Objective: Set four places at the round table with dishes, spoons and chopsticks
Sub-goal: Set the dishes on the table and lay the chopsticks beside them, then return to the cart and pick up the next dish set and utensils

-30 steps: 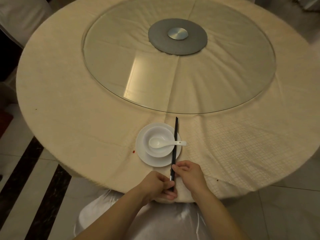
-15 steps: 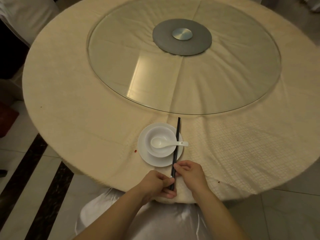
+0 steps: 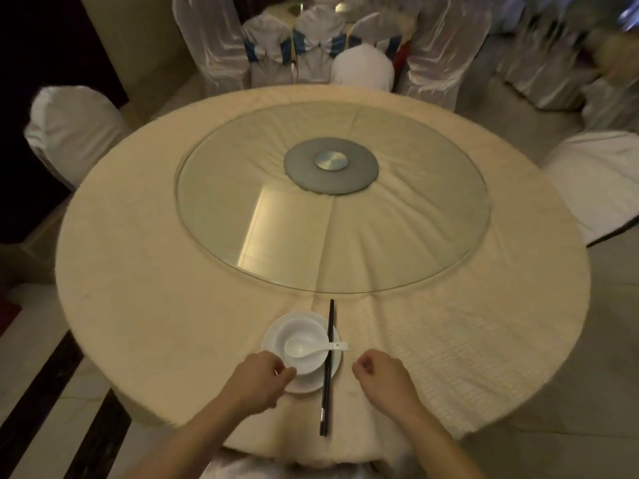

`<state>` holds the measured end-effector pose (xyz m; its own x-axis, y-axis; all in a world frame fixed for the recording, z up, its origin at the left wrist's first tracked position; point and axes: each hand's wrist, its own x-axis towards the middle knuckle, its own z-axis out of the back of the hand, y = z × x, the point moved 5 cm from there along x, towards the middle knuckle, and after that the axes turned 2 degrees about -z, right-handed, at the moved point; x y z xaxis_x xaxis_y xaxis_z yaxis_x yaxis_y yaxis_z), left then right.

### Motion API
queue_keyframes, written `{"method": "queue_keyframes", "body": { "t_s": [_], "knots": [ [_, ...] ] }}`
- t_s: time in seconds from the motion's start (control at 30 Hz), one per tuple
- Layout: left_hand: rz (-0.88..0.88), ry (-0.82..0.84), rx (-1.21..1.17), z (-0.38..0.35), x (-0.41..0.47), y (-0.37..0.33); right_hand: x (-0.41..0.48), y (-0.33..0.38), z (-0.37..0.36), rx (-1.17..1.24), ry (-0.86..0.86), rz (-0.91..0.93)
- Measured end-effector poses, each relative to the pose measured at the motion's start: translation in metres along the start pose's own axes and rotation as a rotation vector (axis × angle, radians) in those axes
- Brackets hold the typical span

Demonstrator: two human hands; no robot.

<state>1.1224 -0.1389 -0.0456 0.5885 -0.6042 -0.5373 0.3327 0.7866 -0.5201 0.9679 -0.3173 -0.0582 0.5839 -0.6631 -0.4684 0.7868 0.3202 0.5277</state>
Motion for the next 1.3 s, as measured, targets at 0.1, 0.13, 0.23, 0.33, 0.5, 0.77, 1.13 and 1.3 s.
{"method": "queue_keyframes", "body": {
  "t_s": [0.1,0.13,0.23,0.33,0.5,0.77,1.13,1.3],
  "knots": [
    [-0.119,-0.168,0.128,0.062,-0.009,-0.050,-0.011,0.044,0.058,-0.177,-0.087,0.103],
    [-0.156,-0.202,0.156,0.081,-0.014,-0.068,-0.016,0.060,0.076,-0.223,-0.110,0.132],
    [-0.267,-0.294,0.222,0.132,-0.028,-0.117,-0.037,0.106,0.131,-0.332,-0.178,0.209],
    [-0.393,-0.381,0.243,0.179,-0.044,-0.165,-0.068,0.150,0.188,-0.391,-0.296,0.266],
    [-0.679,-0.460,0.197,0.229,-0.090,-0.247,-0.135,0.190,0.269,-0.443,-0.573,0.288],
    [-1.059,-0.467,0.260,0.221,-0.172,-0.334,-0.266,0.164,0.331,-0.541,-0.954,0.105],
    [-1.511,-0.238,0.335,0.060,-0.293,-0.448,-0.479,-0.005,0.343,-0.503,-1.081,-0.493],
    [-1.693,-0.036,0.319,-0.056,-0.378,-0.487,-0.587,-0.092,0.323,-0.453,-1.148,-0.762]
  ]
}}
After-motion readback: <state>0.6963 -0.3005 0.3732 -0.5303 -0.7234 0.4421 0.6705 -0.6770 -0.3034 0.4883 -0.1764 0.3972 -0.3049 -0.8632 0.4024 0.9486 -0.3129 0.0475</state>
